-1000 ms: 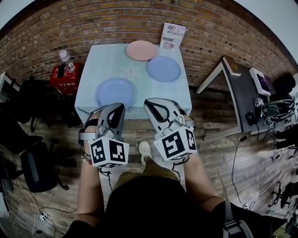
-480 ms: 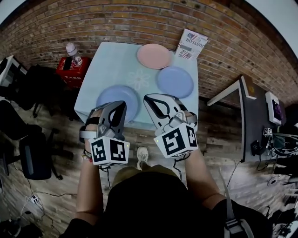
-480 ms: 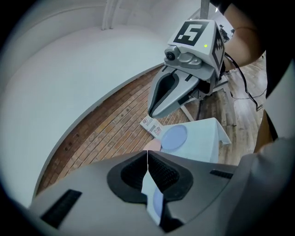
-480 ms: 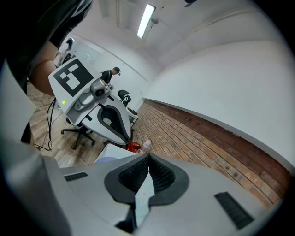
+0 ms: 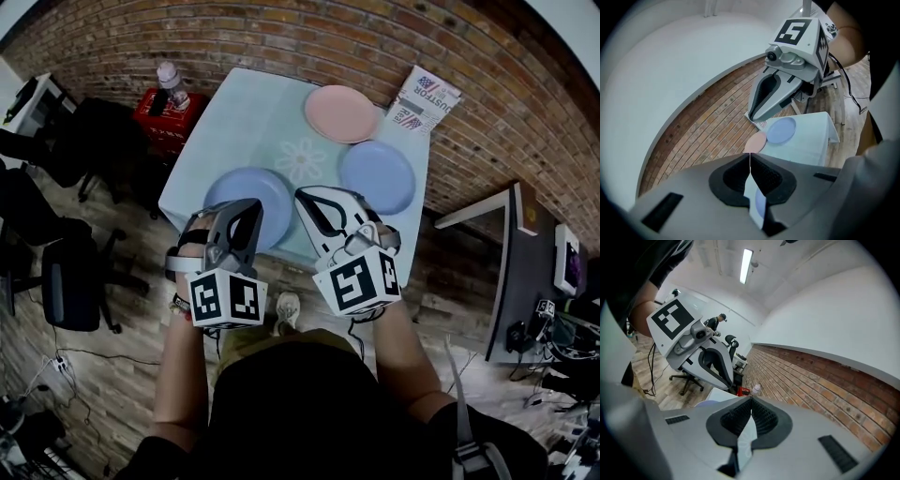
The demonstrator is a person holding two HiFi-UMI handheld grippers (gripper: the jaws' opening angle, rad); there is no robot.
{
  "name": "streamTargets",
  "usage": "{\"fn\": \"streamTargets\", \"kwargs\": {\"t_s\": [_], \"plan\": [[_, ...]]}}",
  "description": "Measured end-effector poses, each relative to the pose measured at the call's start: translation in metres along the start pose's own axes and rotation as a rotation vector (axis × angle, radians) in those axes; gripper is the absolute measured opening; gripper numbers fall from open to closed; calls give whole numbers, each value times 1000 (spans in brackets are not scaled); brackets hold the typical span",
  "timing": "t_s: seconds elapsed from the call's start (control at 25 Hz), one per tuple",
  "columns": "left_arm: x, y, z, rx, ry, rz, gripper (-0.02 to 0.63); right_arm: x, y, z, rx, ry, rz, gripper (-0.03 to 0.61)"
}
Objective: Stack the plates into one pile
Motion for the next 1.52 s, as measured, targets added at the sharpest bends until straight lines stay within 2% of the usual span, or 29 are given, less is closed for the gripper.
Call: {"fn": "streamTargets", "kwargs": {"t_s": [0.24, 0.48, 0.52, 0.6, 1.04, 1.52], "plan": [[15, 5, -1, 2, -16, -42, 25, 2, 12, 1, -25, 9, 9, 35], [31, 14, 27, 88, -39, -71, 26, 14, 14, -2, -47, 19, -4, 35], [35, 16, 35, 109, -56, -81, 34, 17, 12, -3, -50, 21, -9, 35], [47, 21, 52, 151, -75, -110, 136, 23, 9, -3, -53, 25, -20, 35], [120, 25, 128, 305, -19, -261, 155, 55, 9, -23, -106, 65, -99, 35], [167, 30, 172, 387, 41, -368, 163, 67, 8, -32, -128, 78, -115, 35]]}}
Point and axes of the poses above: the fingertips, and each gripper's own axes: y forward along the fingers, z to its right, x out of its underside, the point moved 1 cm from there along -y, backward along the fingers, and after that the axes turned 9 degrees about z, right-handed, at the moved point
